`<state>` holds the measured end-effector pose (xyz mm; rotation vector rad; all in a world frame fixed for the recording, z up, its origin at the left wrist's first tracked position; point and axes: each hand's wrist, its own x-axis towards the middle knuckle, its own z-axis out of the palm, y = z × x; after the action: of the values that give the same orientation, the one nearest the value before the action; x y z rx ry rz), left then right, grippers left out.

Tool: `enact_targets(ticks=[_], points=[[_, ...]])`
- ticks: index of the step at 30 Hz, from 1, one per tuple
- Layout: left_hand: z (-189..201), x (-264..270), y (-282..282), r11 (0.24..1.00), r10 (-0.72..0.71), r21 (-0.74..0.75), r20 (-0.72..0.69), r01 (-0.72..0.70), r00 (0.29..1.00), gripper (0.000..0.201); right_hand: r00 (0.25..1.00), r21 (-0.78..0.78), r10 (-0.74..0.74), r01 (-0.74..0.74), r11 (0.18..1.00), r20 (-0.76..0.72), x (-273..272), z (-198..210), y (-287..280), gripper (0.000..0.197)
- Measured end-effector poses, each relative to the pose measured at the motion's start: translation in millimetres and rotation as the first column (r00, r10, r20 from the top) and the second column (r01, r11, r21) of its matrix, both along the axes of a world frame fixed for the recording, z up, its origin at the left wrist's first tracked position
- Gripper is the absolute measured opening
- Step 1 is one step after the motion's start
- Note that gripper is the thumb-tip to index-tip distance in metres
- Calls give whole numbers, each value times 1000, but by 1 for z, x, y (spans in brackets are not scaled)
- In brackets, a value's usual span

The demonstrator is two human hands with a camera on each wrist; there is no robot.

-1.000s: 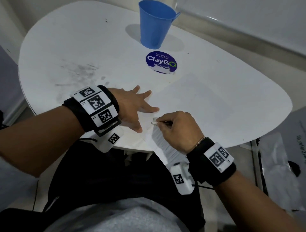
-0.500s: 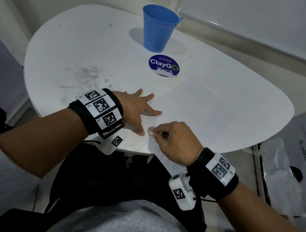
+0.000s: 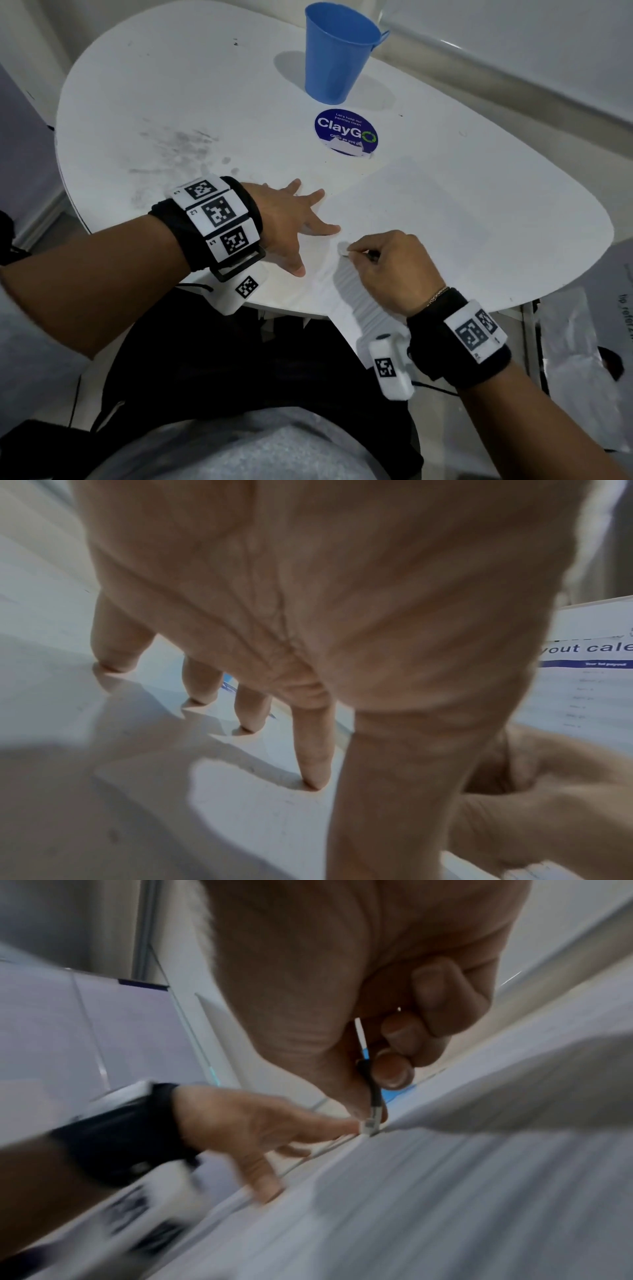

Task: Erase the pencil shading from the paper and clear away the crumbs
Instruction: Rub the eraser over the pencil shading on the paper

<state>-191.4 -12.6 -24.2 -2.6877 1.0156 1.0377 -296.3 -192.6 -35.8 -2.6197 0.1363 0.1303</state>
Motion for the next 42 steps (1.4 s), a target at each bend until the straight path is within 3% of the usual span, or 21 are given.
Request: enact_targets(ticks=[4, 9, 13, 18, 22, 26, 30, 35, 39, 42], points=[[-1, 0, -1, 1000, -13, 12, 10, 13, 1000, 90, 984, 15, 171, -171, 985, -44, -19, 2, 23, 16], [-4, 1, -1, 1000, -10, 0, 20, 10, 1000, 90, 1000, 4, 12, -12, 1000, 13, -4, -2, 5, 17], [-4, 2, -1, 1000, -17, 9, 17, 16, 1000, 91, 983, 80, 178, -174, 981, -35, -18, -4, 24, 18], [-6, 4, -1, 1000, 3, -9, 3, -3, 1000, 91, 999, 16, 26, -27, 1000, 24, -2, -5, 6, 17], [-5, 4, -1, 1000, -13, 6, 7, 13, 1000, 92, 982, 84, 184, -182, 980, -27, -16, -9, 24, 19], [-5, 3, -2, 1000, -1, -3, 11, 1, 1000, 92, 998, 50, 63, -64, 997, 25, -4, -8, 14, 18], [-4, 2, -2, 1000, -19, 13, 18, 18, 1000, 91, 979, 48, 204, -204, 978, 5, -16, -9, 27, 20], [-3, 2, -1, 1000, -3, 6, 11, 3, 1000, 91, 998, -1, 31, -31, 1000, 54, -2, -11, 11, 18], [-2, 1, -2, 1000, -19, 18, 19, 19, 1000, 92, 982, 52, 189, -189, 981, -6, -19, -9, 28, 21], [-2, 1, -1, 1000, -17, 13, 15, 16, 1000, 92, 997, 40, 79, -80, 996, 16, -7, -8, 19, 19]])
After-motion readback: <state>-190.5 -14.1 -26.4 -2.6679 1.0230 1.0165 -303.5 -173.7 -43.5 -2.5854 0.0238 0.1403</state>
